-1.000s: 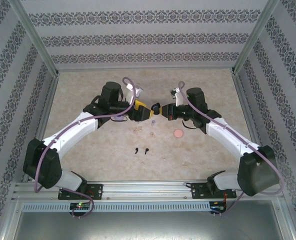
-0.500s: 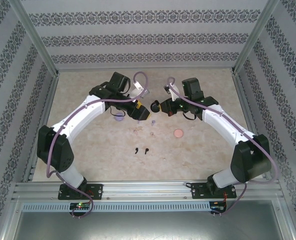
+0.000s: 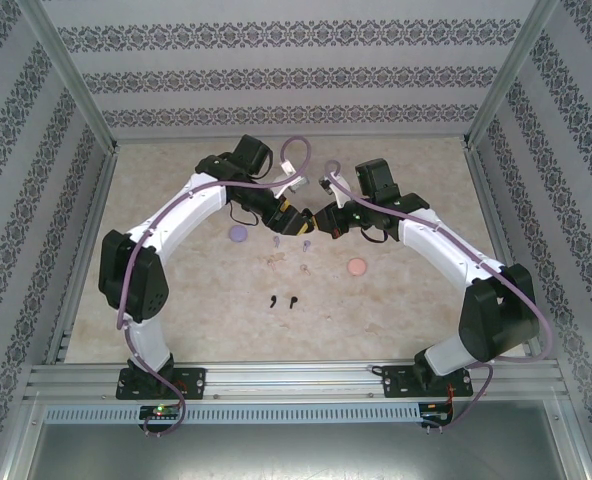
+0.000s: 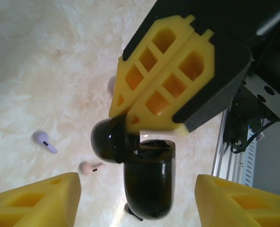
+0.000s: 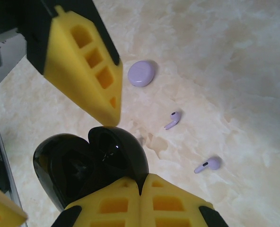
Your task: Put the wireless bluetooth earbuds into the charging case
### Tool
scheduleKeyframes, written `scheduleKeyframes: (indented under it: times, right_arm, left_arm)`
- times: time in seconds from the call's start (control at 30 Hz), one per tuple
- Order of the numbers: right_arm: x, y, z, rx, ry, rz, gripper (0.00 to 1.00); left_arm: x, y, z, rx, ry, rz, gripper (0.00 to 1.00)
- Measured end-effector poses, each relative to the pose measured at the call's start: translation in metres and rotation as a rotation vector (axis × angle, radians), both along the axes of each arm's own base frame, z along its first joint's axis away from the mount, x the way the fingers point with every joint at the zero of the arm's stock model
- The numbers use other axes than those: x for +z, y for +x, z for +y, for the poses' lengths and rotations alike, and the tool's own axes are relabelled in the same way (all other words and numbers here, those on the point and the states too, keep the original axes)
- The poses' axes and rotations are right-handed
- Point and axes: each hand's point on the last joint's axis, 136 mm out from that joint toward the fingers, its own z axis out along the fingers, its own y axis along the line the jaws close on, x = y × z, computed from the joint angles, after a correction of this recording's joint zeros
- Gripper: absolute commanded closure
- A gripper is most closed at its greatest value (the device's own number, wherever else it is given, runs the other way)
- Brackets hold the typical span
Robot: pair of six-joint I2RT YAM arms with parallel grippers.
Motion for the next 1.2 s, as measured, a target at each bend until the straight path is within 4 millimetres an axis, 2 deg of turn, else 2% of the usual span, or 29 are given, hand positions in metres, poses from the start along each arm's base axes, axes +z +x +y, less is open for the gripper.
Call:
scheduleKeyframes:
  times: [0.33, 0.6, 0.73, 0.93, 0.97, 1.0, 1.03, 1.1, 1.2]
  right_arm:
    - [0.002, -0.002, 0.003, 0.008, 0.003, -0.004, 1.00]
    - [0.003, -0.001, 0.003, 0.007, 0.008, -0.012, 1.00]
    - [0.004, 0.000, 0.004, 0.006, 0.011, -0.017, 1.00]
    - [0.007, -0.001, 0.005, 0.010, 0.019, -0.019, 1.00]
    - [0.007, -0.001, 0.005, 0.009, 0.019, -0.018, 0.95]
    - [0.007, -0.001, 0.005, 0.006, 0.021, -0.015, 0.83]
    - [0.007, -0.001, 0.005, 0.004, 0.022, -0.014, 0.71]
    - [0.009, 0.001, 0.002, -0.020, 0.017, -0.009, 0.56]
    - [0.018, 0.002, -0.005, -0.059, 0.035, -0.011, 0.41]
  left_arm:
    - [0.005, -0.006, -0.005, -0.039, -0.044, 0.035, 0.60]
    - [0.003, -0.010, -0.007, -0.055, -0.063, 0.070, 0.61]
    - [0.001, -0.010, -0.008, -0.060, -0.066, 0.078, 0.71]
    - [0.002, -0.012, -0.006, -0.065, -0.074, 0.089, 0.94]
    - [0.002, -0.012, -0.007, -0.066, -0.075, 0.088, 0.97]
    - [0.003, -0.012, -0.007, -0.067, -0.077, 0.088, 1.00]
    - [0.003, -0.012, -0.007, -0.067, -0.078, 0.089, 1.00]
    - [0.003, -0.012, -0.006, -0.065, -0.084, 0.095, 1.00]
    - [0.000, -0.007, -0.002, -0.044, -0.097, 0.090, 1.00]
